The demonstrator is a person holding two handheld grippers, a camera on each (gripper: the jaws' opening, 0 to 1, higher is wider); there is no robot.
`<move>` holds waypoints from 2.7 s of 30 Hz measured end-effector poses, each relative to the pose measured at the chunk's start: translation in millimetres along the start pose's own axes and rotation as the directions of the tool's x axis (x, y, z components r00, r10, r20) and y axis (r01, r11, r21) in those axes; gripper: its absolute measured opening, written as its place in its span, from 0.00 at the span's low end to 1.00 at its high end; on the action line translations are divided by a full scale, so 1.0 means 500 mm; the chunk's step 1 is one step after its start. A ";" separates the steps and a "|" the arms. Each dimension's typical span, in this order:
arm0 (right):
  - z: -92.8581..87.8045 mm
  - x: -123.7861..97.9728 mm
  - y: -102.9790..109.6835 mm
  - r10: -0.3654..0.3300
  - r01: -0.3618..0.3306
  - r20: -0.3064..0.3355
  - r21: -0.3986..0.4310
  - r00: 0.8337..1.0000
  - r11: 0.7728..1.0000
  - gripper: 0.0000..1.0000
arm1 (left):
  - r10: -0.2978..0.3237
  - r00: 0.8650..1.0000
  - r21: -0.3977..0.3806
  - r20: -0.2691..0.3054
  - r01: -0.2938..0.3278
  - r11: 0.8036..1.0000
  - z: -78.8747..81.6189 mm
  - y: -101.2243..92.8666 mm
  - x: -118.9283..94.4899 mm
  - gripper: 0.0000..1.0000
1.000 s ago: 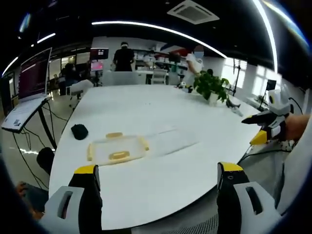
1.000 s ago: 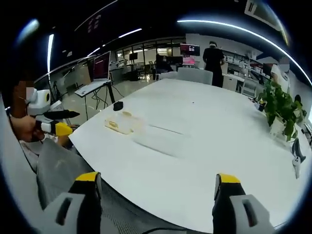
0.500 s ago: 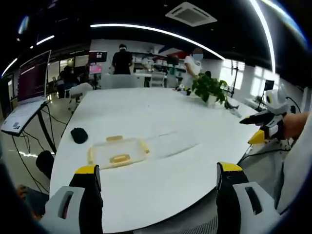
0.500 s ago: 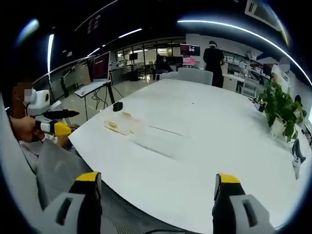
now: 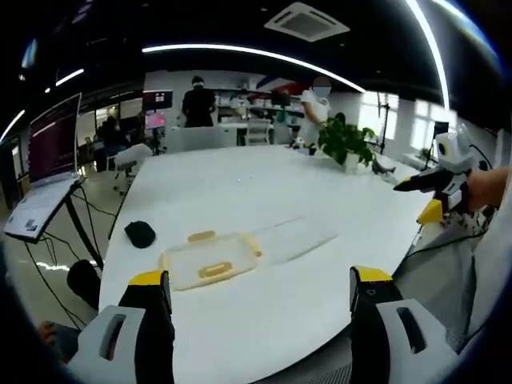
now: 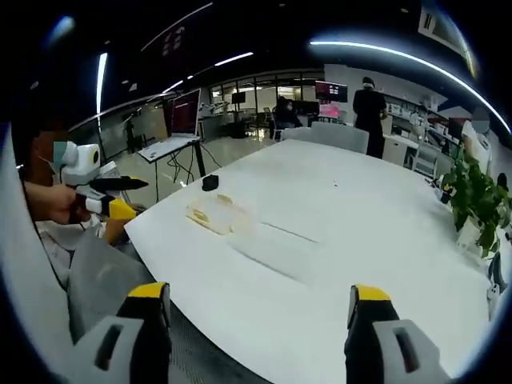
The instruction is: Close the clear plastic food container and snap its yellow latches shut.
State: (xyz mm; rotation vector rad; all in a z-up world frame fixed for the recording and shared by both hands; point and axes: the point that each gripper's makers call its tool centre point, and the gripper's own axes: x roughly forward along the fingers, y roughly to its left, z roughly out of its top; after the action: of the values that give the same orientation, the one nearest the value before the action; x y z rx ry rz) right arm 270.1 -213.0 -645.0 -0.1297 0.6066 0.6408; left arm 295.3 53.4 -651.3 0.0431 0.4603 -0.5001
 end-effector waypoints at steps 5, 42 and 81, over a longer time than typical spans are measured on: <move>0.023 0.022 0.021 0.046 -0.046 0.001 -0.052 0.999 0.998 0.92 | -0.018 1.000 -0.007 -0.004 0.018 1.000 0.001 0.015 0.004 0.87; 0.165 0.189 0.097 0.266 -0.262 -0.031 -0.317 0.964 0.912 0.74 | -0.197 0.980 0.150 -0.025 0.198 0.969 0.062 0.094 0.038 0.80; 0.198 0.381 0.120 0.362 -0.387 -0.145 -0.456 0.921 0.802 0.59 | -0.364 0.894 0.372 -0.260 0.441 0.817 0.012 0.180 0.138 0.72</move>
State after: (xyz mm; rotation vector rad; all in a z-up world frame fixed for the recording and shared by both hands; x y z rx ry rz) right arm 404.1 -36.3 -667.9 -0.5008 0.5147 1.1755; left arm 394.0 100.6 -682.6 0.4209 0.5320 -1.0216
